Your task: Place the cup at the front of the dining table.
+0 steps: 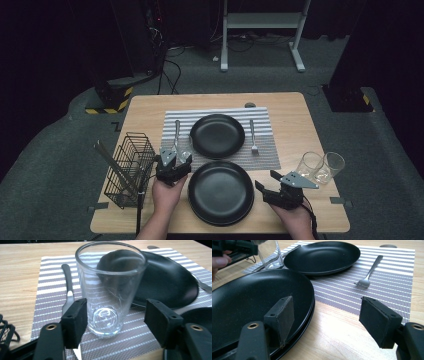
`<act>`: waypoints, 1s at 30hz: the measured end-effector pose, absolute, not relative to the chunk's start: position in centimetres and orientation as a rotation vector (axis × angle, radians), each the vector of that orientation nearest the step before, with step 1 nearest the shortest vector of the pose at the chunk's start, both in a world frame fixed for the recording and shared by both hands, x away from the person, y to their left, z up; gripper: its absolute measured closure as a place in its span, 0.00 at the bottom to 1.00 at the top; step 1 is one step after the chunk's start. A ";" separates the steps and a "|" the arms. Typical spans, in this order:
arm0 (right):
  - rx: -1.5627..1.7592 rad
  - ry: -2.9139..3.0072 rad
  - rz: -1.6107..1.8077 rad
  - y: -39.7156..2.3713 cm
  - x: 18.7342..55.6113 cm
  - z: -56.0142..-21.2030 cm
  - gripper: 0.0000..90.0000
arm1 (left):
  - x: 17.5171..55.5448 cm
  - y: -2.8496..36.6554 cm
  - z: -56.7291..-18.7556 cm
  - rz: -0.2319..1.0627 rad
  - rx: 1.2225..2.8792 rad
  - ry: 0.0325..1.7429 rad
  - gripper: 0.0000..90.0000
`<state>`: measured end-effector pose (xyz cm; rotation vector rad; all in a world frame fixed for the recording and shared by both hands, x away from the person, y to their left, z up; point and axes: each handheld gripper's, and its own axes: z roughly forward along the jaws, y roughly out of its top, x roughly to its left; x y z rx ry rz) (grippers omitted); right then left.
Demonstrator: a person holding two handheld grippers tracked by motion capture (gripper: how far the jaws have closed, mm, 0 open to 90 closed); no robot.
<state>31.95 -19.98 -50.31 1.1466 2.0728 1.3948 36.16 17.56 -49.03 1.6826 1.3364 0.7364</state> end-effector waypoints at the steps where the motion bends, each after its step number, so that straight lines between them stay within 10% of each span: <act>1: 1.147 2.073 1.395 -20.0 31.9 -50.3 0.31 | 36.2 17.6 -49.0 0.736 1.683 1.336 0.45; 15: 1.205 2.065 1.357 -20.7 32.3 -50.8 0.45 | 29.8 18.4 -50.6 0.757 1.852 1.251 0.78; 30: 1.312 2.182 1.027 -19.5 33.7 -53.2 0.58 | 29.0 19.1 -53.2 0.670 1.927 1.355 0.59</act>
